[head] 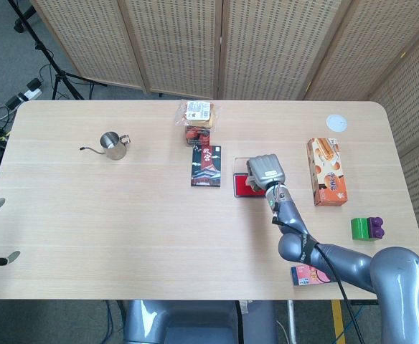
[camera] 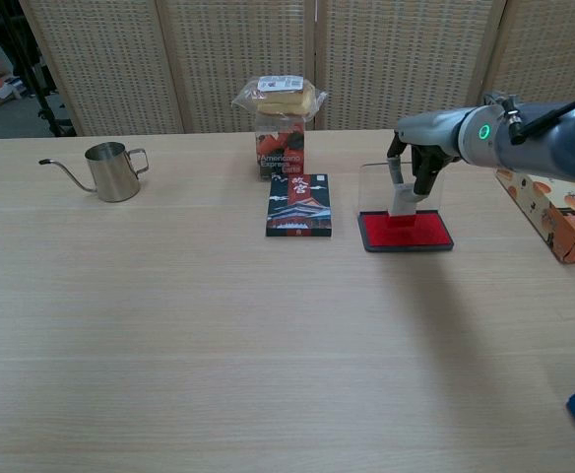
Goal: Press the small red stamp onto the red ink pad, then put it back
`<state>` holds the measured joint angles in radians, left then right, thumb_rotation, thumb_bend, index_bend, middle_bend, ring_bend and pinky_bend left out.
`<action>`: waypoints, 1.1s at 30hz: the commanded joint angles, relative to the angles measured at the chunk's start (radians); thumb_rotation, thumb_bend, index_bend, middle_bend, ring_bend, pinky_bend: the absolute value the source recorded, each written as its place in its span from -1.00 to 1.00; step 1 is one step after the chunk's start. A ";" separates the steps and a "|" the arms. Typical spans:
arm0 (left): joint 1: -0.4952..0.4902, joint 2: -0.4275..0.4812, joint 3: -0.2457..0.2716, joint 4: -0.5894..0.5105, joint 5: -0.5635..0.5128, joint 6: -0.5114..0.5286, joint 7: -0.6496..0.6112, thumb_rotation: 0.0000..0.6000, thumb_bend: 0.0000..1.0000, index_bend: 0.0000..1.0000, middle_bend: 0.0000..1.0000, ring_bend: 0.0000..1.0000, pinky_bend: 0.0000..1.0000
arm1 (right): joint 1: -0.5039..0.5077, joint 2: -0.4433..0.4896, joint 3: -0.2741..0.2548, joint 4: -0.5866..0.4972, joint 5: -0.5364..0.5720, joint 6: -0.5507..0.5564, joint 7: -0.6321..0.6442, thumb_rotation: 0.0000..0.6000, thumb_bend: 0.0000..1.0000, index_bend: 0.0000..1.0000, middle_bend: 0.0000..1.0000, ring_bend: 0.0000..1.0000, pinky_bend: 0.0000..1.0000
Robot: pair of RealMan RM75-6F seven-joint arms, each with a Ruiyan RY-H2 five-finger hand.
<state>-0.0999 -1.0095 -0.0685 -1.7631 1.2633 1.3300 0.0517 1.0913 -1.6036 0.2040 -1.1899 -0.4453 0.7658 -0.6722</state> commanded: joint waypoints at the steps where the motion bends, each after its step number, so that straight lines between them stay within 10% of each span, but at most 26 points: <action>1: -0.001 0.000 0.001 -0.001 0.000 -0.001 0.000 1.00 -0.99 -1.00 -1.00 -1.00 -1.00 | -0.001 -0.001 0.003 0.006 -0.008 -0.006 0.015 1.00 0.34 0.08 0.85 0.97 1.00; 33: -0.002 0.002 0.005 -0.003 0.015 0.008 -0.012 1.00 -0.98 -1.00 -1.00 -1.00 -1.00 | -0.018 -0.069 -0.033 0.101 -0.089 -0.046 0.078 1.00 0.34 0.08 0.85 0.97 1.00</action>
<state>-0.1020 -1.0078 -0.0638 -1.7669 1.2768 1.3376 0.0408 1.0726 -1.6718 0.1710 -1.0901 -0.5352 0.7195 -0.5930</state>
